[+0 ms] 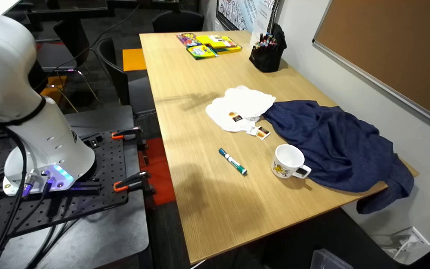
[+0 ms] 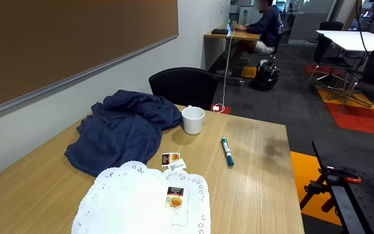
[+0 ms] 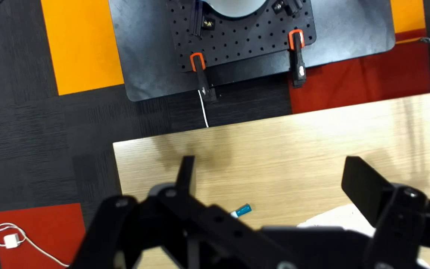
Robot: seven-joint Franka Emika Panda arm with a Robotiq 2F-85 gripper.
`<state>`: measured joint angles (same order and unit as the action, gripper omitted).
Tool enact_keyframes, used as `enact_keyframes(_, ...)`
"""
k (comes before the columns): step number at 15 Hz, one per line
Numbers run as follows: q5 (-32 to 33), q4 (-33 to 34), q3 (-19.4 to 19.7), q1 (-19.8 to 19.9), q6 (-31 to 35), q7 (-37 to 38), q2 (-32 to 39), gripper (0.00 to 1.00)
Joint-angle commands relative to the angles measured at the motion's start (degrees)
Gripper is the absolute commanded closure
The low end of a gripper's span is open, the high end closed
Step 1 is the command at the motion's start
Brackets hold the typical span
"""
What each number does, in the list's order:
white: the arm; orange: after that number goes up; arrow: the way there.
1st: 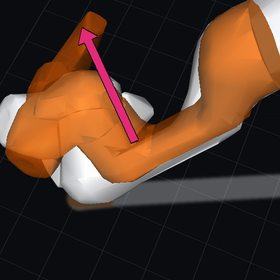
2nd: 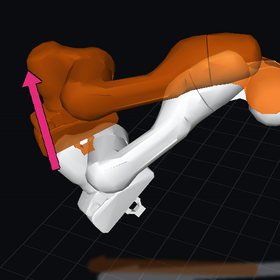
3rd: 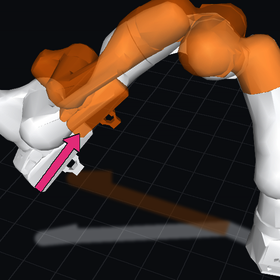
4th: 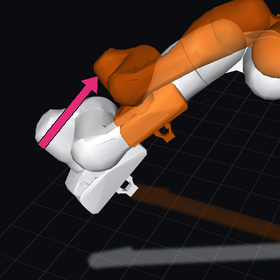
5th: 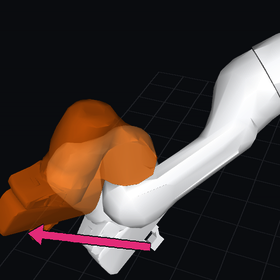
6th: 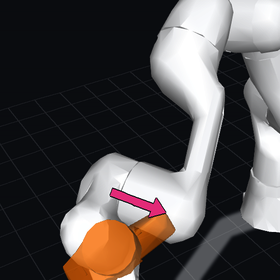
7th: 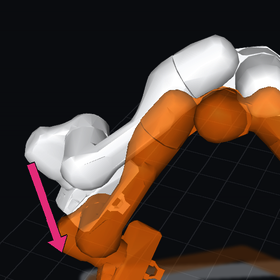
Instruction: Put the marker in the cup
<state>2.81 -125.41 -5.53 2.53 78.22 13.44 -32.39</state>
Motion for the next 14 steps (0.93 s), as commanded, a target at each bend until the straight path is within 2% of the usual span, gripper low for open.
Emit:
enact_keyframes(1,-3.0,-1.0,1.7,0.9,7.3,4.3,1.3,0.00)
enact_keyframes(7,-5.2,-4.9,3.4,3.1,25.6,11.1,5.2,0.00)
enact_keyframes(14,-2.0,-16.0,1.4,5.7,53.2,22.2,9.0,0.00)
